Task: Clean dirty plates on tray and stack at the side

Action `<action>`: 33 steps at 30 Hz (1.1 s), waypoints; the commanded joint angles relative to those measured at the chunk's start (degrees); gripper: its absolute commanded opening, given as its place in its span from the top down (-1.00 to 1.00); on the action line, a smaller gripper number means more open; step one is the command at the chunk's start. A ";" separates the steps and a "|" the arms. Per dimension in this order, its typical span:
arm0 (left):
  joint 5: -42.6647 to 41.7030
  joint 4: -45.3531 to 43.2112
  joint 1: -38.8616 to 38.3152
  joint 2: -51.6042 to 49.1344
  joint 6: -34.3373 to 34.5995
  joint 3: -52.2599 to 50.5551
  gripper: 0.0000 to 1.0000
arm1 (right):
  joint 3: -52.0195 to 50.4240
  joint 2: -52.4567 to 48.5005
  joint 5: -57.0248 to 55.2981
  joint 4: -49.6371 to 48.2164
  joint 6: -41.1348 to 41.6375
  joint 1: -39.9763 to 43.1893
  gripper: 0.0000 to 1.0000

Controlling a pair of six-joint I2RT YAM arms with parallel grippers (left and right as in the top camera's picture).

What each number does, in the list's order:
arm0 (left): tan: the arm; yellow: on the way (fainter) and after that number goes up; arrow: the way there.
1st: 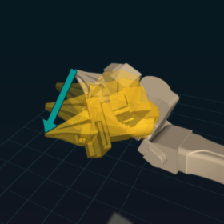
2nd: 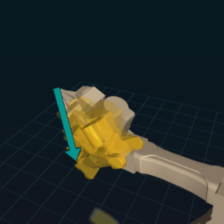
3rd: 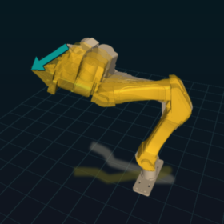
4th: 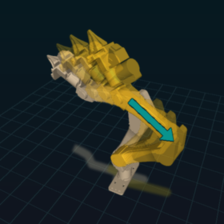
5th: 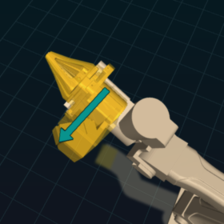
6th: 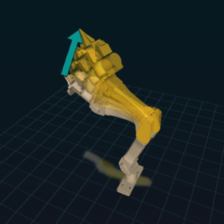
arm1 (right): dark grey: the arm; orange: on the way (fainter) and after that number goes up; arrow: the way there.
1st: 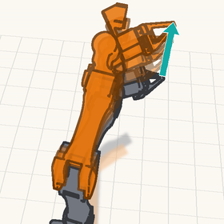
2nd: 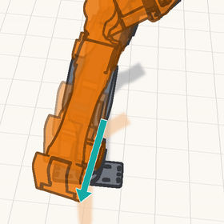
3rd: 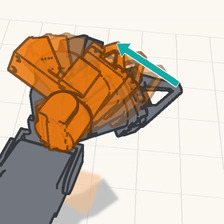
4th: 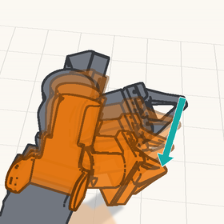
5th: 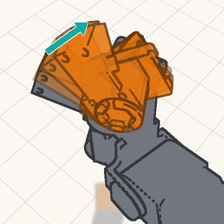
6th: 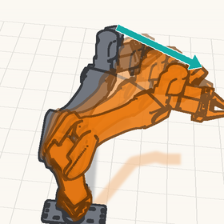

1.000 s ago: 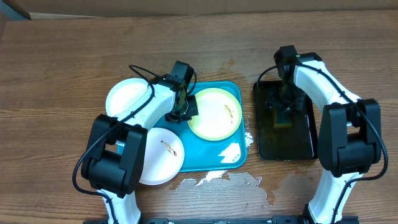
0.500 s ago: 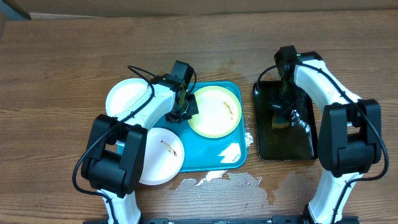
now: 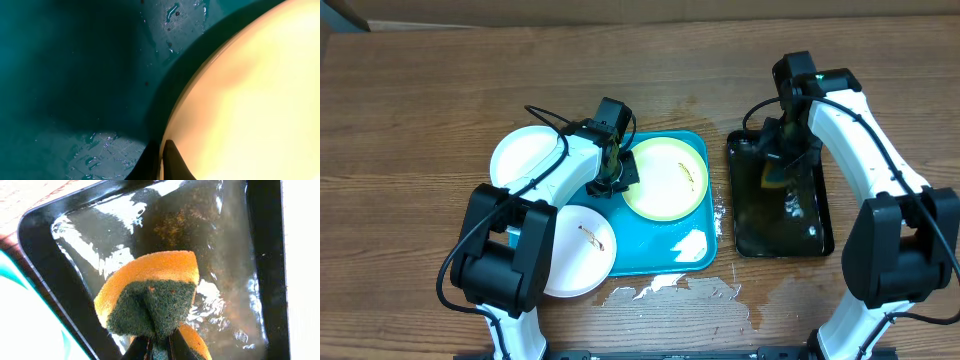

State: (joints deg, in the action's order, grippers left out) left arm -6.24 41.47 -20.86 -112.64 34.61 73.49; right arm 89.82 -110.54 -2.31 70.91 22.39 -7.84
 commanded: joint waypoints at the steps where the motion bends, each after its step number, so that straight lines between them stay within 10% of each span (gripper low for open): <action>1: 1.97 -0.20 0.68 -1.57 1.18 -0.48 0.77 | 0.61 0.76 3.17 -0.04 -1.66 0.46 0.93; 3: 1.92 -0.17 0.70 -1.57 1.16 -0.48 0.25 | 0.63 0.76 4.50 0.00 -3.17 0.46 0.92; 6: 1.92 -0.20 0.70 -1.57 1.16 -0.46 0.09 | 0.70 0.83 5.88 0.33 -3.43 0.46 0.93; 9: 1.68 -0.31 0.70 -1.57 1.18 -0.33 0.26 | 1.05 0.94 8.63 0.59 -5.22 0.44 0.93; 12: -1.01 -0.68 0.70 -1.57 1.18 -0.07 0.92 | 1.05 1.07 17.73 0.00 -7.91 0.35 0.93; 22: -0.66 -1.05 0.68 -1.57 1.18 -0.07 0.92 | 0.48 1.03 27.63 -6.34 -10.12 -9.01 0.93; 33: -0.61 -0.79 0.63 -1.57 0.98 -0.09 0.92 | 0.13 -1.11 1.99 -13.29 4.81 -21.00 0.93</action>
State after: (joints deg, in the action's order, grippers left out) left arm -7.49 40.25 -20.49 -112.86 35.70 73.60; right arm 89.82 -110.96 9.15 58.26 22.72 -27.92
